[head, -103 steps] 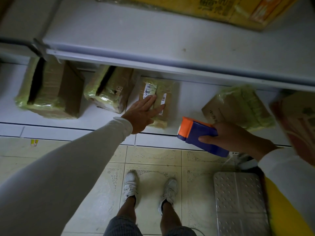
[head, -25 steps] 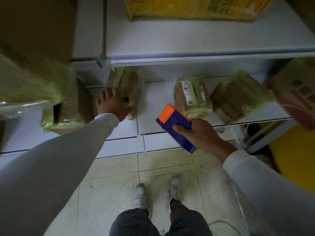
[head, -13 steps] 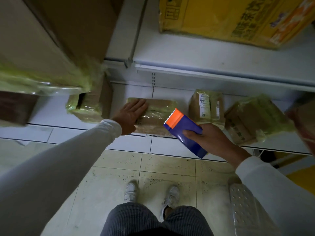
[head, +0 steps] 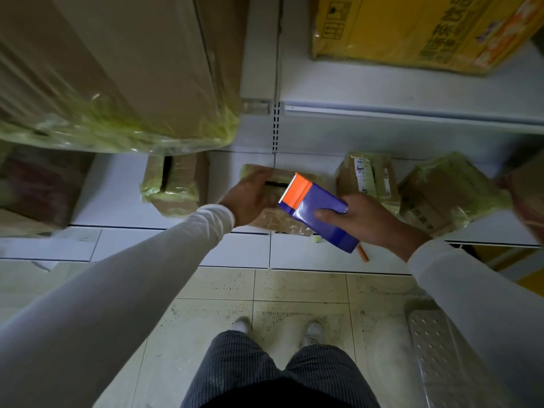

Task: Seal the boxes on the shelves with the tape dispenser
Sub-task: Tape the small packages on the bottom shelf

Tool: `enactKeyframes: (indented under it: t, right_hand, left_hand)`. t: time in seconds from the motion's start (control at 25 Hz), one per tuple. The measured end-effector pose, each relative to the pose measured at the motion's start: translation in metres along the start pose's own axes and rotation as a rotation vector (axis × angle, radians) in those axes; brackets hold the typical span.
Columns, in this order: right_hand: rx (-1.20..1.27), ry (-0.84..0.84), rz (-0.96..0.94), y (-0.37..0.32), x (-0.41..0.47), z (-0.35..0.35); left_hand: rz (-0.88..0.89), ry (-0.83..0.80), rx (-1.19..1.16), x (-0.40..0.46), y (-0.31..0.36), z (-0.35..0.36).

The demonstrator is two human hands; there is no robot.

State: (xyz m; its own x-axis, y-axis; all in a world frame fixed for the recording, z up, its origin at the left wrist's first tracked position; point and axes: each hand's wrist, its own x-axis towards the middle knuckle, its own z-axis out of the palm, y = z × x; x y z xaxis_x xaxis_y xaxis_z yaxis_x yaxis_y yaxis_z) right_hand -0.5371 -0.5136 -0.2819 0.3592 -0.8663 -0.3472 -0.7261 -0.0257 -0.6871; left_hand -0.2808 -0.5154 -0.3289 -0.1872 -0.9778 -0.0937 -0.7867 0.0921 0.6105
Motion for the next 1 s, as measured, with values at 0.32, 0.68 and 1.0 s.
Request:
enactKeyframes:
  t: [0.32,0.68,1.0]
  right_hand:
    - [0.016,-0.153,-0.128,-0.016,-0.003,0.009]
    - [0.044,-0.231,-0.194,-0.004,-0.006,0.012]
    - [-0.066,-0.264,-0.241,0.006,0.0,0.008]
  left_hand:
    - [0.041,-0.042,-0.449,-0.02,0.013,-0.01]
    - [-0.05,-0.159,-0.605,-0.032,0.014,0.0]
    - [-0.053,-0.228,-0.631,-0.033,0.011,-0.001]
